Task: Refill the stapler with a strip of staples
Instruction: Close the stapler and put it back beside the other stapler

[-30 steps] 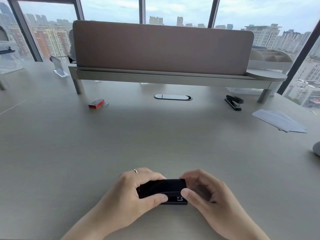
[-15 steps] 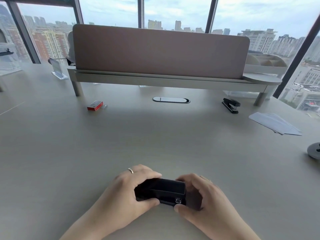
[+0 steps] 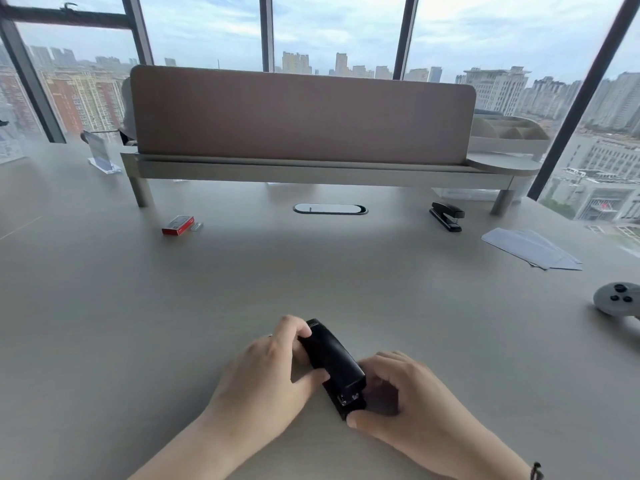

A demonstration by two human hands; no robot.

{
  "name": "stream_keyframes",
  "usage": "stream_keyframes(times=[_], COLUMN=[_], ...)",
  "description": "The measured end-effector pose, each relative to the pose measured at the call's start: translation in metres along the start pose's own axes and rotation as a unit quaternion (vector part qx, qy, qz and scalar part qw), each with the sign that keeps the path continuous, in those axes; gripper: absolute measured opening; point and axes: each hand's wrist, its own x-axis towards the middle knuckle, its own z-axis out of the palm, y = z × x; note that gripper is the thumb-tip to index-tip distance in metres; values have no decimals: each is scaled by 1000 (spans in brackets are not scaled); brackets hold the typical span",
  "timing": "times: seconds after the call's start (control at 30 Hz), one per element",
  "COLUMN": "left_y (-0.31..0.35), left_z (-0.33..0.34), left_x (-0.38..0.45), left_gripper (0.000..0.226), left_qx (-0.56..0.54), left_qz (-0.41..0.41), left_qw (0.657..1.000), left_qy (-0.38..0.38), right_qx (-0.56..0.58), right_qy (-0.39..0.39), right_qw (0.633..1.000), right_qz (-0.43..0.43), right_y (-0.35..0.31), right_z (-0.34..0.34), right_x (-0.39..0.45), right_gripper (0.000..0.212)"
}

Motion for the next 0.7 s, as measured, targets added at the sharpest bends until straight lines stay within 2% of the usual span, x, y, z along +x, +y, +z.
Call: stream_keyframes(times=[0.13,0.27,0.4,0.6,0.7], left_y=[-5,-7,-14,-10,-2], left_z=[1,-1,-4,-1,9], left_x=[2,5,9,23,39], left_gripper=[35,23,35,37,35], left_qx=[-81,-94,-68,-20,-44], left_qz=[-3,54,117,159,157], left_qw=[994,986,976,974,975], left_qy=[-75,-124,-169,-159,-151], right_qx=[8,3,-10,-27,-28], right_qy=[-8,9,9,10,10], right_qw=[1000,1000,999,998,999], right_qz=[-9,-23,-50,-57,-38], right_y=[12,17,18,25,39], right_z=[-3,-2,0,-6,-16], right_x=[2,4,4,11,21], right_gripper=[33,34,47,45,44])
